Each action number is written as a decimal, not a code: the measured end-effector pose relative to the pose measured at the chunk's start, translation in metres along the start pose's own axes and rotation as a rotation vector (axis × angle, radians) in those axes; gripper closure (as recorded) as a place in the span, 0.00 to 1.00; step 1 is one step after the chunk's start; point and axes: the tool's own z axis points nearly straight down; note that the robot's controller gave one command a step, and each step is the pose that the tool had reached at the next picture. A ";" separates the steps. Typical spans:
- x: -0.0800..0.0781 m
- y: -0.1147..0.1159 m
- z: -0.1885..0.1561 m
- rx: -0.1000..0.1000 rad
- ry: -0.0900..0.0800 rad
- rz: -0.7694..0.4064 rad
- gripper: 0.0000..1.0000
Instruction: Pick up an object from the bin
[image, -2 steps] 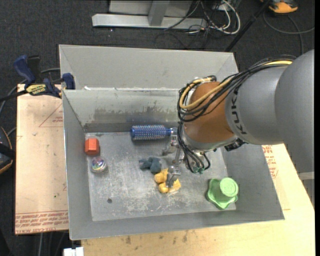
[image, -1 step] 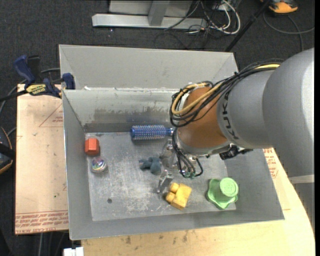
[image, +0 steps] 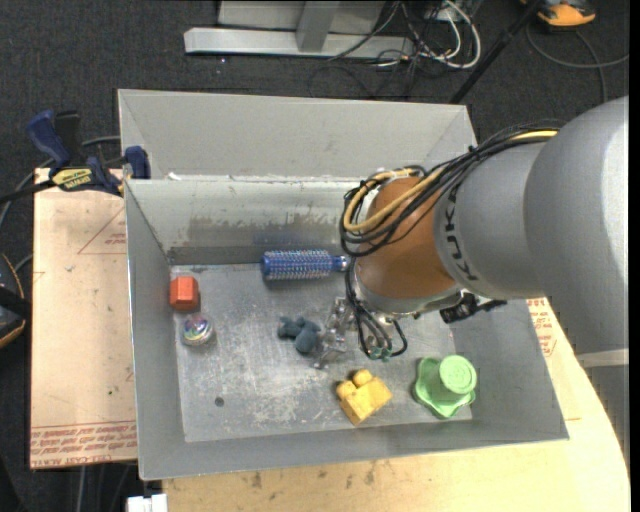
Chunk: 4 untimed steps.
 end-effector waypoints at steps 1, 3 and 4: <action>-0.013 0.002 -0.144 0.001 -0.001 -0.231 1.00; -0.025 0.035 0.008 0.001 0.003 -0.277 0.00; -0.027 0.035 0.003 -0.001 -0.003 -0.277 1.00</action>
Offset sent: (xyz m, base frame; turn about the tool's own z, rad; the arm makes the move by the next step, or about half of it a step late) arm 0.0096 -0.0015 0.1403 -0.2321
